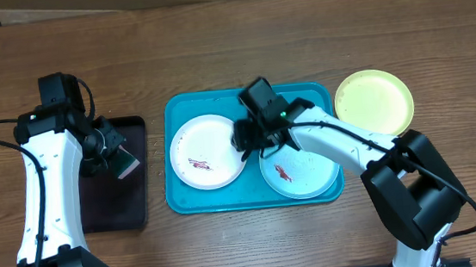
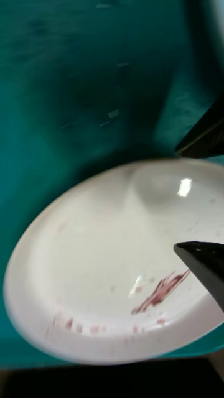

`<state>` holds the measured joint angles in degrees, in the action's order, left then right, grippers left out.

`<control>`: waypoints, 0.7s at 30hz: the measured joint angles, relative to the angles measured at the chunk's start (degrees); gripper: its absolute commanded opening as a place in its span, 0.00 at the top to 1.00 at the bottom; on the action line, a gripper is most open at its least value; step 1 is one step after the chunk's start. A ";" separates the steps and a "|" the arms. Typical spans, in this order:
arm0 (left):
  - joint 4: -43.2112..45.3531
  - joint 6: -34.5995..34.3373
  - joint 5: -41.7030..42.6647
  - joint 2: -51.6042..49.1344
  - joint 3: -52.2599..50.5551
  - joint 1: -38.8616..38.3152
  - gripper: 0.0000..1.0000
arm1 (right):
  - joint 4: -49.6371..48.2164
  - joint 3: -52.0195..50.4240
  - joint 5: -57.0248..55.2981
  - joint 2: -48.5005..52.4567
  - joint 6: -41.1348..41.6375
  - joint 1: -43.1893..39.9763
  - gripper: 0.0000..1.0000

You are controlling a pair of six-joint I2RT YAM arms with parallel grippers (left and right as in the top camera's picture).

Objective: Clean dirty plates on tray and stack at the side

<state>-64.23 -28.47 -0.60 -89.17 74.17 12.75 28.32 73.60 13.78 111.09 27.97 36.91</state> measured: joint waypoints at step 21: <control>0.00 0.00 0.00 0.00 0.00 0.00 0.96 | -6.58 4.11 -10.73 5.92 -21.66 -0.02 0.58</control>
<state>-64.23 -28.47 -0.60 -89.17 74.17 12.75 21.74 77.71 3.05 117.01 6.31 36.88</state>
